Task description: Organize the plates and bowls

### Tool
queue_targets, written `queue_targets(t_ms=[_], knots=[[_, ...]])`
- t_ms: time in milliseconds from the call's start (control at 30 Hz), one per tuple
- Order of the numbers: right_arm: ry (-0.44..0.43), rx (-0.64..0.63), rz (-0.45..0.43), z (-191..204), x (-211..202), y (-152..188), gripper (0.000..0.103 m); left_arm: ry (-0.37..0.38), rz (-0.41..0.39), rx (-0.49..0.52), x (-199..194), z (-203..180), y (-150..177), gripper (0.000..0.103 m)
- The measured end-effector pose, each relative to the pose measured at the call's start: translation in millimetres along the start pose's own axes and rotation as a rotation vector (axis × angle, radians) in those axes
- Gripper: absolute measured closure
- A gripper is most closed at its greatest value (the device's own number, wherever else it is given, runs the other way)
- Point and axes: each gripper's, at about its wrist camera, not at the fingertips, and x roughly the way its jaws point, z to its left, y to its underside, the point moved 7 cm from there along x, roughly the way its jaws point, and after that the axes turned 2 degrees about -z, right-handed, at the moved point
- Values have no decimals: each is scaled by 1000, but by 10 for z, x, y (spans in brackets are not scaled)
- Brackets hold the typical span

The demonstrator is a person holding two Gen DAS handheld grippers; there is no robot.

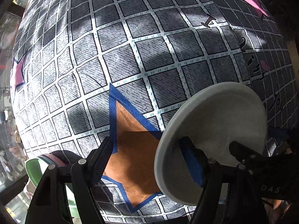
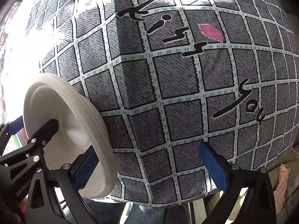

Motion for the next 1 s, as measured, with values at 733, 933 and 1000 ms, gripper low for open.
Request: queue_targets(t_ms=[733,933,1000], knots=[[-129,-110,39,641,-69,365,76,66,16,59,35,-854,203,65],[-116,-144,49,795,8,537,76,75,22,27,70,-832,410,65],[-110,-153,48,852,37,603,76,80,29,28,79,-835,460,65]])
